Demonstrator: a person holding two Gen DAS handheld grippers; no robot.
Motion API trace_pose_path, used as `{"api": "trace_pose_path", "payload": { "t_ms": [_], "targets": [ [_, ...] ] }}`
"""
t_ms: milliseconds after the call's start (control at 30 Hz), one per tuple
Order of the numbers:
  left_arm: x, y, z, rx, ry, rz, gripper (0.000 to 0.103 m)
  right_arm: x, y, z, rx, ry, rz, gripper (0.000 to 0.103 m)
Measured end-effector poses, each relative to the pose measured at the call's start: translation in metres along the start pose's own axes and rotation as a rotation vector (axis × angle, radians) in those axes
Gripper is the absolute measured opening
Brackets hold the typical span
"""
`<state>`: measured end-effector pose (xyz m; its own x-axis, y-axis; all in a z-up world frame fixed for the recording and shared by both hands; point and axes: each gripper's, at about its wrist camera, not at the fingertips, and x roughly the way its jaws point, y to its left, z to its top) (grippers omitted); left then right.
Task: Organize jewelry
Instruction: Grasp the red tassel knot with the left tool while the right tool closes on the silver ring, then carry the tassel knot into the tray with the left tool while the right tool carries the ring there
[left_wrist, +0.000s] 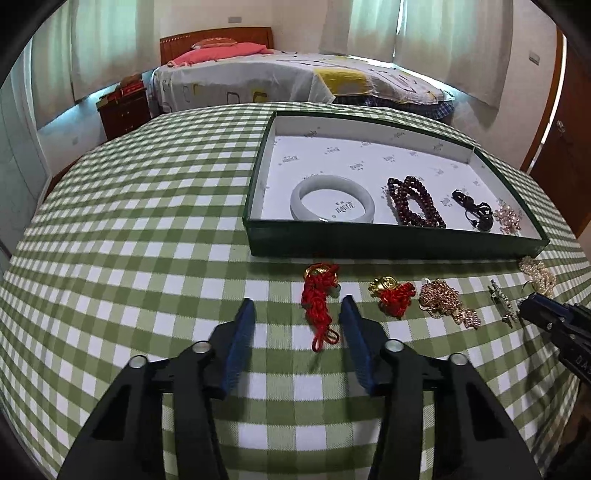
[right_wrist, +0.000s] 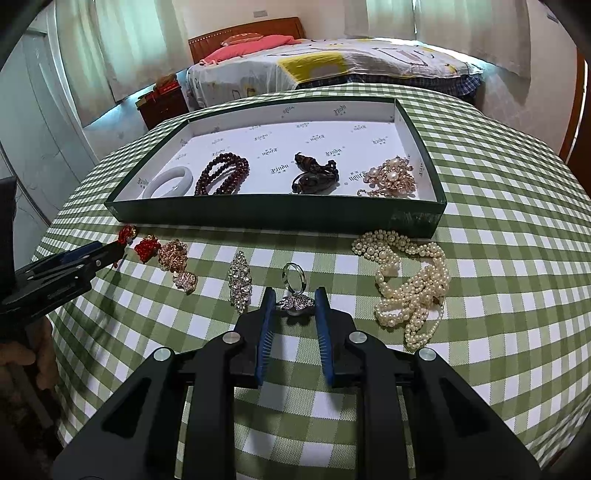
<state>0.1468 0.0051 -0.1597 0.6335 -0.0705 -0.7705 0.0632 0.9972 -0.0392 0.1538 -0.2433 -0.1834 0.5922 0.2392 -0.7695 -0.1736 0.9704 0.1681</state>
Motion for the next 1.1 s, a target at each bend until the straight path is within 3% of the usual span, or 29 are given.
{"api": "trace_pose_path", "payload": {
  "t_ms": [167,567,1100],
  "targets": [
    [-0.001,-0.003,0.0,0.036,-0.008,-0.004,0.01,0.0,-0.001,0.0,0.003,-0.001,0.002,0.021],
    [-0.024,-0.008,0.0,0.044,-0.068,-0.062,0.009,-0.012,-0.004,0.004,0.01,-0.037,0.002,0.021],
    [-0.066,-0.013,0.03,0.019,-0.169,-0.132,0.009,-0.043,-0.002,0.025,0.018,-0.119,0.013,0.021]
  ]
}}
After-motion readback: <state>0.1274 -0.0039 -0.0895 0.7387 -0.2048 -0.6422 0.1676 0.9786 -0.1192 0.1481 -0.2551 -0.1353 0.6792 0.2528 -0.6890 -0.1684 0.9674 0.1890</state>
